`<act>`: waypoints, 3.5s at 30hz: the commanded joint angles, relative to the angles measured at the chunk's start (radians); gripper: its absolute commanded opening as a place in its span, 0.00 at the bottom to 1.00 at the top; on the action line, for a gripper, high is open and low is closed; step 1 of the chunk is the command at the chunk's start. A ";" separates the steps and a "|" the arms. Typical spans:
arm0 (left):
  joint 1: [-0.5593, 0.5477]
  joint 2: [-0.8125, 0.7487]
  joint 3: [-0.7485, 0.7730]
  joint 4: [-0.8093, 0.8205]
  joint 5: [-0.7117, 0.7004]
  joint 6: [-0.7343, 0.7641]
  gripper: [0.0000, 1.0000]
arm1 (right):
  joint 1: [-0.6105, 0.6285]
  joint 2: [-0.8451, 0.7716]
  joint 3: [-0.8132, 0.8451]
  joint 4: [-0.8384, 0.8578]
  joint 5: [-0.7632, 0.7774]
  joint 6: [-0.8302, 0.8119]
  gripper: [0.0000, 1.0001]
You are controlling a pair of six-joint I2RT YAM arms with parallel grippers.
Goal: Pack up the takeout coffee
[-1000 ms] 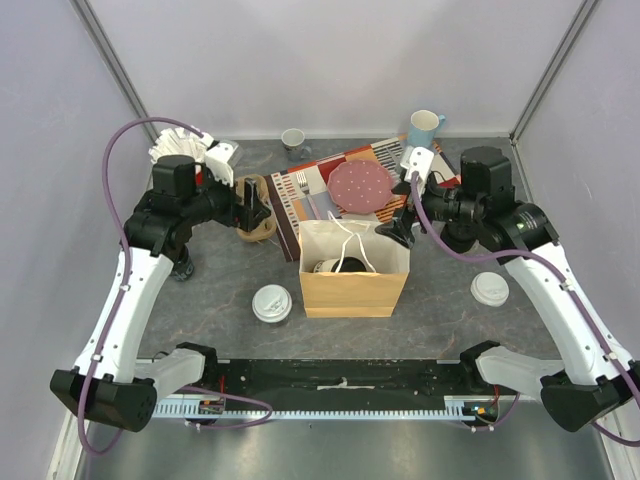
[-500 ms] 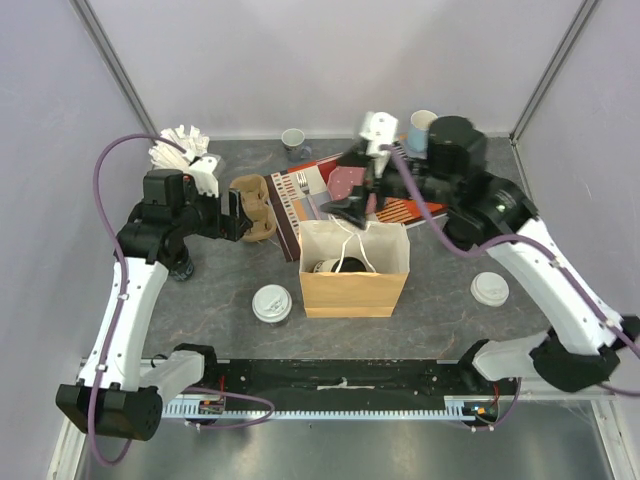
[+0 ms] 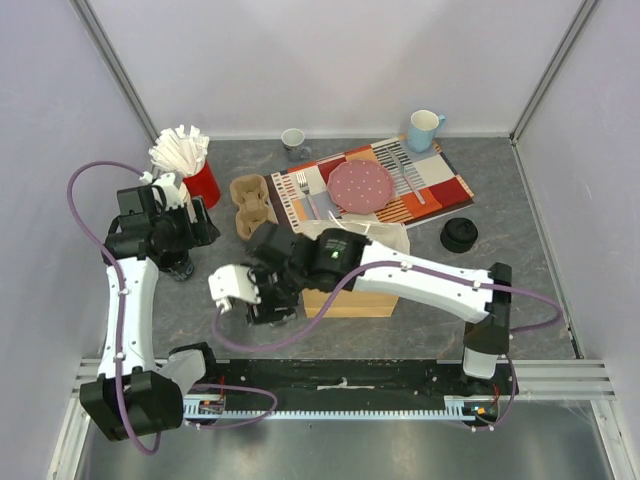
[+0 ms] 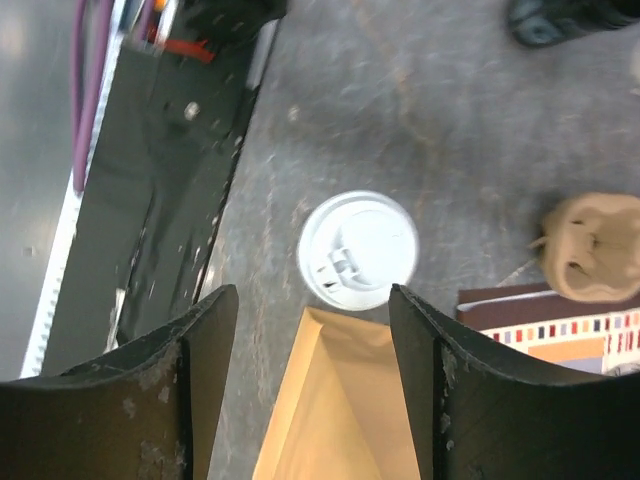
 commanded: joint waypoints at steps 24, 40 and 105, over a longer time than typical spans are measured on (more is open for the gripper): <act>0.012 -0.173 -0.143 0.136 0.058 -0.005 0.85 | 0.055 0.313 0.051 -0.123 0.191 -0.351 0.56; 0.012 -0.161 -0.149 0.143 0.092 -0.007 0.85 | 0.038 0.379 0.031 -0.099 0.214 -0.355 0.47; 0.012 -0.010 0.005 0.083 0.383 0.328 0.83 | -0.012 0.355 -0.037 0.280 0.001 -0.133 0.81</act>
